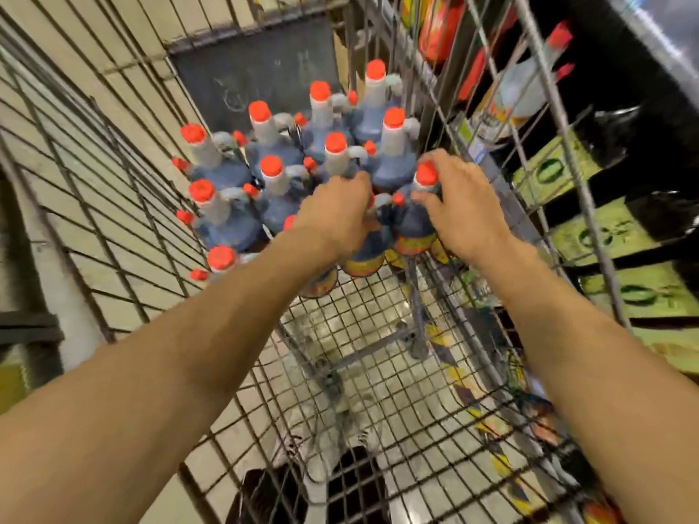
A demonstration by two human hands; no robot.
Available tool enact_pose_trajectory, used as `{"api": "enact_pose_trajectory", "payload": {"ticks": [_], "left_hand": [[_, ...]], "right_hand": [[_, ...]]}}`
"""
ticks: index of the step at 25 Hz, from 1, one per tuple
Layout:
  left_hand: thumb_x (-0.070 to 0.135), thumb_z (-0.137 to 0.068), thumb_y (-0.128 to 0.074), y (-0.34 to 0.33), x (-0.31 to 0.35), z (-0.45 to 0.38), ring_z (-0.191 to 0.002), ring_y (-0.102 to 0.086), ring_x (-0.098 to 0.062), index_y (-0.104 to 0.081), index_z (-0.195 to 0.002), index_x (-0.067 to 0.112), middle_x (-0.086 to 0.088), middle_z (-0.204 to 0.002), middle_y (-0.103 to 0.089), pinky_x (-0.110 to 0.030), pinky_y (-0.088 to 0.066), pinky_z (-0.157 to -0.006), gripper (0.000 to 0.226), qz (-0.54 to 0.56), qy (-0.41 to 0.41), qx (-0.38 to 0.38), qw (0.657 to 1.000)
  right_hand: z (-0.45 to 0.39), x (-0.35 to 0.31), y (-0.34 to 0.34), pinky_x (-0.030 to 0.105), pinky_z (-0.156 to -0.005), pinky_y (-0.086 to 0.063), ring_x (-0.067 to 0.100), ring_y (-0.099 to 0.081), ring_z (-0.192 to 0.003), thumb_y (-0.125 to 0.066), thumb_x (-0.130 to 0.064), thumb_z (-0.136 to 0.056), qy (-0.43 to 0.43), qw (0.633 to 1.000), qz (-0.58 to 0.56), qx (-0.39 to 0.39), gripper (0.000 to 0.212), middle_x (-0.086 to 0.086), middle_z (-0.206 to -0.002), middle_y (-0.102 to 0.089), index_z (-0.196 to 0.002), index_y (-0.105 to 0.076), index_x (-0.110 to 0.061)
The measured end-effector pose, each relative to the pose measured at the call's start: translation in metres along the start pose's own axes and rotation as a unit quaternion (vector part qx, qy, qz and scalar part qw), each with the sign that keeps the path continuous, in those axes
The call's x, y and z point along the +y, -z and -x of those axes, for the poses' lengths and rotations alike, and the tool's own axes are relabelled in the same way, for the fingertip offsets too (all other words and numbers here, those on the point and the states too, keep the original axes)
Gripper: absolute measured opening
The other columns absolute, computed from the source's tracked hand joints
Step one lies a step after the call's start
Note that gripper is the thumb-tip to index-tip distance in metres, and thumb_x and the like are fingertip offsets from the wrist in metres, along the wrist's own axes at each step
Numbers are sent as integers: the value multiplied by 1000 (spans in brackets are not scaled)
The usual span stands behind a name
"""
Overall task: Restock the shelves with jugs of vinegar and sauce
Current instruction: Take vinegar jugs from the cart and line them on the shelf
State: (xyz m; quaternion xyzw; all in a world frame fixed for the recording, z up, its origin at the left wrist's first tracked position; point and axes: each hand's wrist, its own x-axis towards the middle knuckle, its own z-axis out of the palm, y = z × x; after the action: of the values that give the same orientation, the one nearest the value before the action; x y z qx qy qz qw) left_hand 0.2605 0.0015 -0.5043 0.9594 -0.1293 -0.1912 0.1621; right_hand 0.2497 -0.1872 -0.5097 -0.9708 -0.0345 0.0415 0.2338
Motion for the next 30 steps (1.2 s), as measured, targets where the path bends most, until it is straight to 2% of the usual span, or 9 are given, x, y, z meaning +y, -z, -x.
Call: {"api": "enact_pose_trajectory", "payload": {"ticks": [5,9,13,17,20,23,24,28,30], "left_hand": [[20,-92,-71,3,11,13,-110,-57,-49,-52,-112,5,-25,-120,-60,-47,-41,-77,31,-9,-25,-3,1000],[24,-90,-73,7,17,43,-104,-58,-49,-42,-99,16,-22,-111,-63,-47,-43,-74,33,7,-43,0,999],[23,-91,-72,-7,23,75,-103,-61,-45,-50,-110,9,-19,-107,-67,-42,-38,-68,33,-15,-83,-26,996],[30,-92,-72,-27,18,90,-103,-61,-45,-49,-113,12,-19,-108,-68,-40,-35,-67,36,-8,-70,-50,996],[26,-87,-75,-35,9,95,-93,-63,-41,-52,-105,13,-13,-97,-70,-44,-47,-71,32,74,-69,-11,995],[20,-78,-83,-47,-3,99,-84,-65,-19,-59,-94,22,6,-88,-69,-34,-52,-73,29,255,-2,32,966],[20,-76,-86,-50,-5,98,-84,-65,-16,-60,-92,26,10,-87,-69,-30,-53,-74,31,298,15,34,954],[23,-67,-95,-73,-13,94,-92,-64,-20,-62,-101,23,5,-97,-68,-39,-55,-85,47,344,52,29,937],[22,-63,-98,-83,-18,95,-100,-68,-23,-66,-105,23,3,-101,-72,-39,-59,-89,53,431,107,34,895]], "right_hand": [[36,-3,9,36,-71,-35,29,-51,-89,-69,-14,-93,-42,998,-38,25,18,8,-91,-59,-109,-60,-14],[77,-4,19,35,-81,-36,31,-52,-107,-71,-17,-94,-48,998,-47,14,28,10,-99,-63,-120,-61,-17],[116,-7,23,40,-82,-43,30,-54,-106,-71,-20,-94,-51,996,-58,-38,30,9,-103,-61,-115,-53,-31],[129,-6,16,38,-80,-40,27,-52,-106,-78,-23,-89,-46,996,-72,-28,36,1,-99,-63,-111,-53,-36],[126,1,14,41,-85,-43,22,-51,-105,-82,-21,-84,-68,984,-159,-47,32,-11,-98,-63,-105,-61,-32],[127,9,7,44,-100,-45,25,-53,-112,-86,-22,-80,-108,967,-222,-71,33,-4,-110,-61,-106,-66,-29],[127,12,4,42,-100,-45,25,-54,-113,-87,-21,-80,-118,962,-234,-79,35,-3,-110,-60,-107,-66,-29],[127,20,-10,26,-84,-50,8,-65,-100,-86,-13,-81,-157,904,-389,-82,37,-2,-110,-67,-108,-64,-27],[125,24,-21,19,-82,-51,2,-65,-99,-87,-8,-79,-190,883,-422,-78,47,-7,-113,-67,-112,-62,-31]]}}
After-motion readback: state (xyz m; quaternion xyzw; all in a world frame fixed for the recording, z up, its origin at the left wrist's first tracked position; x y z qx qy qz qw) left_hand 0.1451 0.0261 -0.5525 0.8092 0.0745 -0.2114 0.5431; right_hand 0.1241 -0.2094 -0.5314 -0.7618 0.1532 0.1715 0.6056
